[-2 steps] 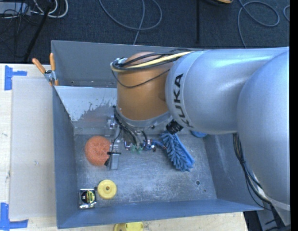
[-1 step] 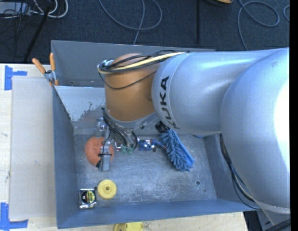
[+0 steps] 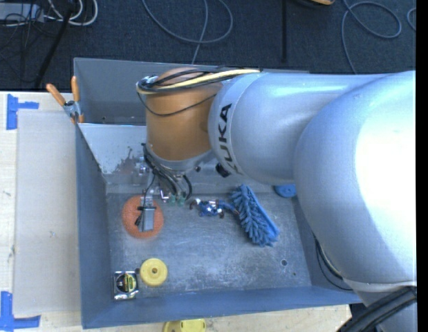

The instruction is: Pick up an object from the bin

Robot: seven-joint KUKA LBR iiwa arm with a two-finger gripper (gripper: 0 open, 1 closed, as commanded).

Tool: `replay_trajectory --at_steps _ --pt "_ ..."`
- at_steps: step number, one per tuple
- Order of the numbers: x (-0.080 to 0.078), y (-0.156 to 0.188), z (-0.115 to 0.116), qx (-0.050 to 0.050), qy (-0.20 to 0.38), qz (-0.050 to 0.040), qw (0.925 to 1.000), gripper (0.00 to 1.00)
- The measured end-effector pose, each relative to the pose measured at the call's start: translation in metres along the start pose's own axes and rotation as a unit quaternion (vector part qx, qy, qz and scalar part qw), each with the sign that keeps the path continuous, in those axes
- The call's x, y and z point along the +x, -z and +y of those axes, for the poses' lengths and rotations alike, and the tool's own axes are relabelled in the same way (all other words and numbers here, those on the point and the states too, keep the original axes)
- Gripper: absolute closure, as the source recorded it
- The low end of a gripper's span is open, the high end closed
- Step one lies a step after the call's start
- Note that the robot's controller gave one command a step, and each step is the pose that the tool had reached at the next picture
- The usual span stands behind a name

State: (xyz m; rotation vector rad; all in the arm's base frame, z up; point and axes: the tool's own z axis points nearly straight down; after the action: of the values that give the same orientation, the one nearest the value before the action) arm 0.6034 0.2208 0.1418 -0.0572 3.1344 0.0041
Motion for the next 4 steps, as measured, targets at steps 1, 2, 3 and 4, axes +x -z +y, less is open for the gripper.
replay_trajectory --at_steps 1,2,3,4 --pt "0.013 -0.044 -0.009 0.001 -0.007 0.0047 1.0 0.0" --pt "-0.011 -0.071 -0.011 0.001 -0.07 0.0029 0.9975 1.0" --pt "-0.011 -0.071 -0.011 0.001 -0.071 0.0029 0.9975 1.0" --pt "0.009 -0.018 -0.016 0.003 -0.074 0.0074 0.9973 1.0"
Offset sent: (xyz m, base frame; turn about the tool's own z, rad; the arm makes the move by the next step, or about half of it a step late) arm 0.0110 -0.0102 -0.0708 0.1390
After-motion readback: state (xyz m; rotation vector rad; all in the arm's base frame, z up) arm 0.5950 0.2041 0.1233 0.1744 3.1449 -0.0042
